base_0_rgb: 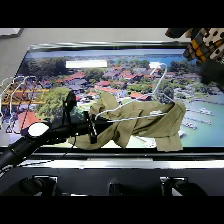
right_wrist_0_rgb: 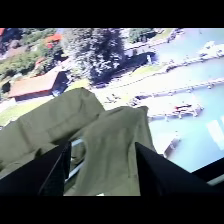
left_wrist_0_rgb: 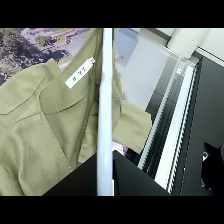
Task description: Fold the clothes and pants, and hang the long-sleeved shirts on hangers.
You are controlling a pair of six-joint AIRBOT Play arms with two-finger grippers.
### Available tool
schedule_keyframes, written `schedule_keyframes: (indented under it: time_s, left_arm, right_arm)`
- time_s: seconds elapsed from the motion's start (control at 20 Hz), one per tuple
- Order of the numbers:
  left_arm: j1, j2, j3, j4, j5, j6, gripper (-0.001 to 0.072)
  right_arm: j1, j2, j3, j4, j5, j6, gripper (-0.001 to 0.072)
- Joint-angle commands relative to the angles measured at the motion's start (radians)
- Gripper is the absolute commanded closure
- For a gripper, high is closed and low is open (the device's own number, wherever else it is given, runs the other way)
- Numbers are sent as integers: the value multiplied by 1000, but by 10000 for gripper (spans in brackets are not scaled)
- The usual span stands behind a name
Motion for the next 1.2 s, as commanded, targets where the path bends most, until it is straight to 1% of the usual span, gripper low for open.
schedule_keyframes:
  time_s: [0.0, 0.05, 0.1, 0.2, 0.3, 0.45, 0.55, 0.6, 0.7, 0.8, 0.85, 0.9, 0.95, 1.15]
  left_arm:
    - [0, 0, 0, 0, 0, 1, 678]
    - [0, 0, 0, 0, 0, 1, 678]
    - [-1, 0, 0, 1, 0, 1, 678]
    - [0, 0, 0, 1, 0, 0, 678]
    - [0, 0, 0, 1, 0, 1, 678]
    - [0, 0, 0, 1, 0, 0, 678]
    - [0, 0, 0, 1, 0, 0, 677]
    - [0, 0, 0, 1, 0, 0, 678]
    - [0, 0, 0, 1, 0, 0, 677]
    - [0, 0, 0, 1, 0, 0, 677]
    - [0, 0, 0, 1, 0, 0, 677]
    - [0, 0, 0, 1, 0, 0, 677]
    - [0, 0, 0, 1, 0, 0, 677]
    - [0, 0, 0, 1, 0, 0, 677]
  right_arm:
    - [-303, -20, -2, 274, 47, -453, 233]
    - [-347, -40, -5, 328, 74, -520, 233]
    - [-393, -59, -15, 404, 76, -529, 232]
    - [-394, -100, -46, 500, 111, -599, 224]
    - [-377, -123, -121, 527, 117, -588, 225]
    - [-323, -121, -264, 524, 105, -574, 233]
    - [-270, -116, -337, 517, 30, -565, 233]
    - [-247, -117, -359, 516, -21, -537, 233]
    - [-211, -117, -383, 516, -109, -489, 234]
    - [-187, -117, -390, 481, -151, -450, 236]
    - [-183, -117, -390, 461, -160, -441, 249]
    - [-183, -117, -390, 450, -161, -437, 311]
    - [-183, -117, -390, 433, -161, -431, 325]
    - [-183, -117, -391, 420, -158, -411, 330]
